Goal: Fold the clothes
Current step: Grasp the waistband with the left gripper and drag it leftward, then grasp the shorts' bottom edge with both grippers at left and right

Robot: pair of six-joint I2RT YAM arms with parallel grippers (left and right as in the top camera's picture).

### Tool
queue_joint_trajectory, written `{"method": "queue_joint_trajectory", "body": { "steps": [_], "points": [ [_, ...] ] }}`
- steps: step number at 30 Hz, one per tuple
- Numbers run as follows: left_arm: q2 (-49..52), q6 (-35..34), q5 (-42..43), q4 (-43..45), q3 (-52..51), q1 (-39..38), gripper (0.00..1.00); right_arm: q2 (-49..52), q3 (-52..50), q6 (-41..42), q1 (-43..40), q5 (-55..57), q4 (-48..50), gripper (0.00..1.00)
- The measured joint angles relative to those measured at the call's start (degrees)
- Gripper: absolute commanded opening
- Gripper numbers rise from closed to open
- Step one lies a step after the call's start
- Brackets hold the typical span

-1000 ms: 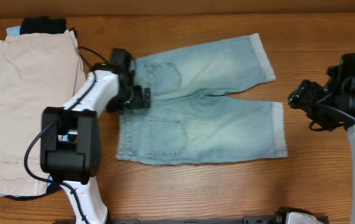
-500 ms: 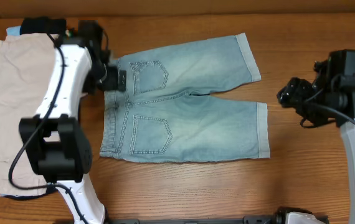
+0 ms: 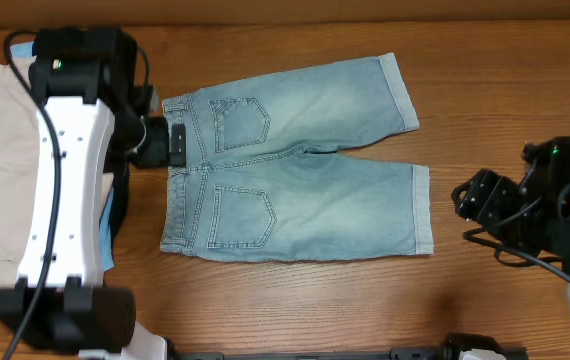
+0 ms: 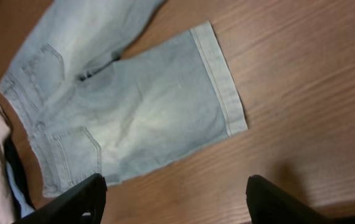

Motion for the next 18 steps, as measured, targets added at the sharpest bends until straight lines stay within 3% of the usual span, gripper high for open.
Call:
{"method": "queue_joint_trajectory", "body": {
  "steps": [6, 10, 12, 18],
  "points": [
    [-15.5, -7.2, 2.1, 10.7, -19.2, 0.0, 1.00, -0.2, -8.5, 1.4, 0.0, 0.7, 2.9, 0.83],
    [-26.3, -15.8, 3.3, 21.5, -36.1, 0.0, 1.00, 0.0, -16.4, 4.1, 0.0, 1.6, 8.3, 0.82],
    [-29.0, -21.7, 3.5, 26.9, -43.6, 0.0, 0.82, 0.1, -20.1, 6.1, 0.0, 1.7, 11.4, 0.81],
    [-28.7, -39.2, 3.3, 39.2, -59.9, 0.0, 0.66, 0.2, -27.4, 10.6, 0.0, 1.9, 19.2, 0.75]
  ]
}}
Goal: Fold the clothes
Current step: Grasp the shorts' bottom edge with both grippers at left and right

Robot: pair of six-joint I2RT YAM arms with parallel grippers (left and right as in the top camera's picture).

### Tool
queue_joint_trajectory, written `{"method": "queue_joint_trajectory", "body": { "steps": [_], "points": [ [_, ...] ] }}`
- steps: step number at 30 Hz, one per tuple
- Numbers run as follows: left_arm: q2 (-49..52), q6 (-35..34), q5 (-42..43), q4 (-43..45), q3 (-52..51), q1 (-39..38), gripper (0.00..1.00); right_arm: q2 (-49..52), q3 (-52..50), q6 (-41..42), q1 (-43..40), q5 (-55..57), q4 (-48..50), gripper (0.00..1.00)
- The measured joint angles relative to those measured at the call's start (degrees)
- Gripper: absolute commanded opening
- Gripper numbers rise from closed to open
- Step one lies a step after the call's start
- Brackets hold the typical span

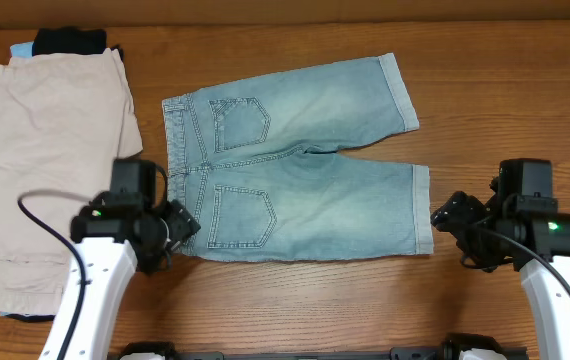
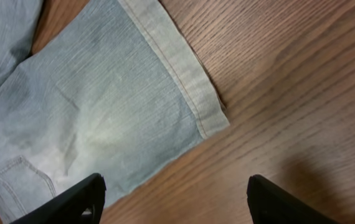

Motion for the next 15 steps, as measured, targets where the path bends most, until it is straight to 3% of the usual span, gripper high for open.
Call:
{"method": "queue_joint_trajectory", "body": {
  "steps": [5, 11, 15],
  "points": [
    [3.9, -11.2, -0.3, 10.5, -8.1, 0.0, 0.69, 0.2, -1.6, 1.0, 0.0, 0.0, 1.8, 0.73],
    [11.3, -15.9, -0.7, 20.8, -10.2, 0.0, 0.68, 2.2, -1.7, 1.4, 0.0, 0.0, 3.2, 0.70],
    [14.1, -17.4, -0.7, 22.6, -8.6, 0.0, 0.45, 4.2, -1.7, 1.4, 0.0, 0.0, 3.1, 0.65]
  ]
}}
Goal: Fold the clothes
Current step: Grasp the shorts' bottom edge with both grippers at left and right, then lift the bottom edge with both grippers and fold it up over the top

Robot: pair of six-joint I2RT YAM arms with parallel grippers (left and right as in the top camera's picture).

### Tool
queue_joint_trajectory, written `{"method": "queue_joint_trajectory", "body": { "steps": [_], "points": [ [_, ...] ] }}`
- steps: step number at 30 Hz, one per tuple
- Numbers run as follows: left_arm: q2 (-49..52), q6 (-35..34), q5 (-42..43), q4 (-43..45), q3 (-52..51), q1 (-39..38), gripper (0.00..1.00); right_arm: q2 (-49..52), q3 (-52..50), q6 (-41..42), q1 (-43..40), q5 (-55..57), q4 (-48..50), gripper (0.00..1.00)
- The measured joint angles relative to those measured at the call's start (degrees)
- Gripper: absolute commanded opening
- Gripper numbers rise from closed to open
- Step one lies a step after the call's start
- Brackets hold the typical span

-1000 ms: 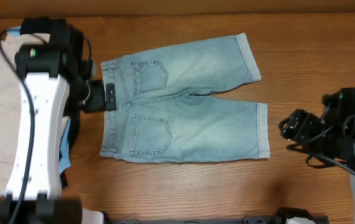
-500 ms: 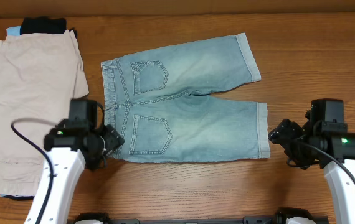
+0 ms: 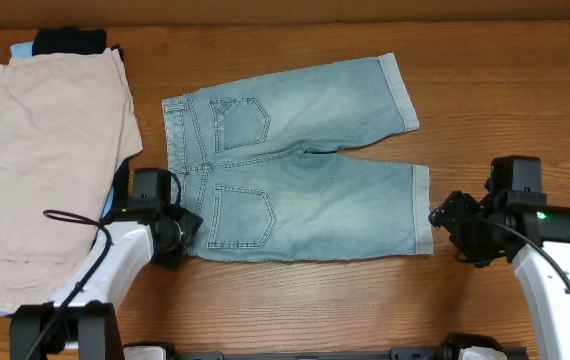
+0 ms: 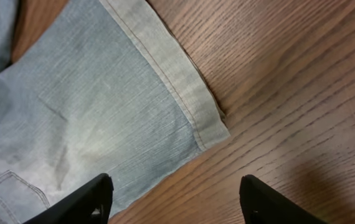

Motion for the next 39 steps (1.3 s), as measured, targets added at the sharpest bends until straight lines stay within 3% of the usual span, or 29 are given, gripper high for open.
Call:
{"method": "queue_joint_trajectory", "body": {
  "steps": [4, 9, 14, 19, 20, 22, 30, 32, 39],
  "points": [
    [2.1, -0.9, 0.3, 1.4, 0.8, 0.1, 0.13, 1.5, -0.1, 0.3, 0.0, 0.0, -0.2, 0.55],
    [2.9, -0.9, 1.2, 2.0, 1.3, 0.1, 0.04, 1.9, -0.9, 1.8, 0.2, 0.0, 0.0, 0.50],
    [2.9, -0.9, 1.2, 2.0, 1.3, 0.1, 0.06, 1.9, -6.1, 3.5, 0.8, -0.1, 4.0, 0.49],
    [3.2, -0.9, 1.3, 0.9, 1.6, 0.1, 0.18, 2.2, -13.0, 4.5, 3.6, -0.7, 10.5, 0.49],
    [3.3, -0.8, 1.4, 0.8, 1.7, 0.1, 0.17, 2.3, -14.0, 4.6, 4.4, -0.7, 11.5, 0.49],
    [3.3, -1.0, 1.4, 0.7, 1.8, 0.1, 0.04, 2.8, -15.4, 5.1, 5.8, -0.7, 13.9, 0.49],
    [3.3, 0.7, 1.6, 0.5, 1.9, 0.2, 0.04, 11.5, -16.3, 7.1, 8.1, -0.2, 21.9, 0.46],
    [3.3, 1.1, 1.6, 0.5, 1.9, 0.2, 0.04, 14.1, -15.7, 7.5, 8.1, -0.2, 22.3, 0.41],
    [4.8, 9.0, 3.0, -3.8, 4.7, 0.9, 0.04, 17.4, -14.2, 7.8, 8.1, -1.6, 25.0, 0.04]
  ]
}}
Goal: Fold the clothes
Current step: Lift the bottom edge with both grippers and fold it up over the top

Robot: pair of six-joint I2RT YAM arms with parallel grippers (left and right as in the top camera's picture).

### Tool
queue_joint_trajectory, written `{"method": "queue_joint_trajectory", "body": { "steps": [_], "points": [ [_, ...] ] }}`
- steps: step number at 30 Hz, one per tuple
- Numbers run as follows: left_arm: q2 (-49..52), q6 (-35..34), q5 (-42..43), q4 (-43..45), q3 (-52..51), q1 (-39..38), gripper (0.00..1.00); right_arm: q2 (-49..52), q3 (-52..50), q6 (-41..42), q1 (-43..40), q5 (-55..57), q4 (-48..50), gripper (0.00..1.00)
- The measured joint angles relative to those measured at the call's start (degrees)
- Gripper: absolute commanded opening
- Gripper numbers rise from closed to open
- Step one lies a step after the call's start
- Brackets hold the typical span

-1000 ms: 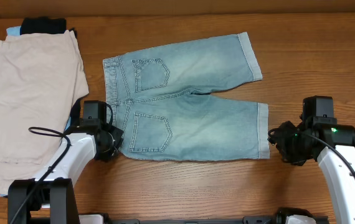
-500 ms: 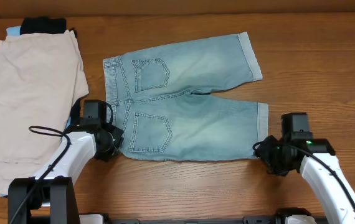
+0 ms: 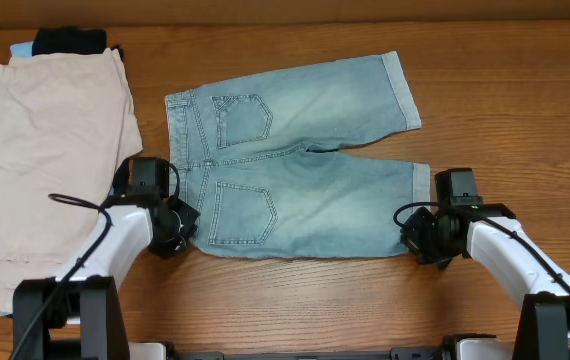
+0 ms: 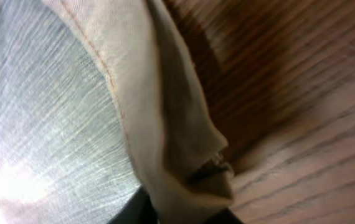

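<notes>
Light blue denim shorts (image 3: pixel 295 200) lie flat on the table, waistband to the left, both legs pointing right. My right gripper (image 3: pixel 412 232) sits at the near leg's lower hem corner. In the right wrist view the pale hem (image 4: pixel 165 124) fills the frame, its corner pinched between my dark fingers (image 4: pixel 134 210) at the bottom edge, so the right gripper (image 4: pixel 177 214) is shut on it. My left gripper (image 3: pixel 179 228) covers the waistband's near corner; whether its fingers are shut on the cloth does not show.
A stack of folded clothes topped by a beige garment (image 3: pixel 50 160) fills the left side, with dark and blue pieces showing under it. Bare wooden table (image 3: pixel 505 100) lies to the right of the shorts and along the front edge.
My right gripper has gone from open just right of the hem to shut on the near leg's hem corner, which now sits slightly further left. The left gripper has stayed at the waistband corner.
At first my left arm hung over the clothes stack and waistband, and my right gripper was open well to the right. Both then stood low at the shorts' near edge, left at the waistband corner, right open beside the hem. Now the right is shut on the hem.
</notes>
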Motion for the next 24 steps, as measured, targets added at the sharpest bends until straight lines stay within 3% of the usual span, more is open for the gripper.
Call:
{"method": "queue_joint_trajectory", "body": {
  "steps": [8, 16, 24],
  "points": [
    [2.9, 7.9, -1.1, -20.1, 11.3, 0.1, 0.04, 1.4, 3.7, -1.7, -2.1, -0.3, -6.7, 0.04],
    [3.0, 9.8, -3.8, -40.5, 30.3, -0.1, 0.04, -2.4, 22.1, -9.7, -5.7, -2.3, -26.4, 0.04],
    [1.0, 10.0, -3.7, -49.7, 31.9, -0.1, 0.04, -12.7, 32.8, -14.6, -5.7, -1.9, -39.9, 0.04]
  ]
}}
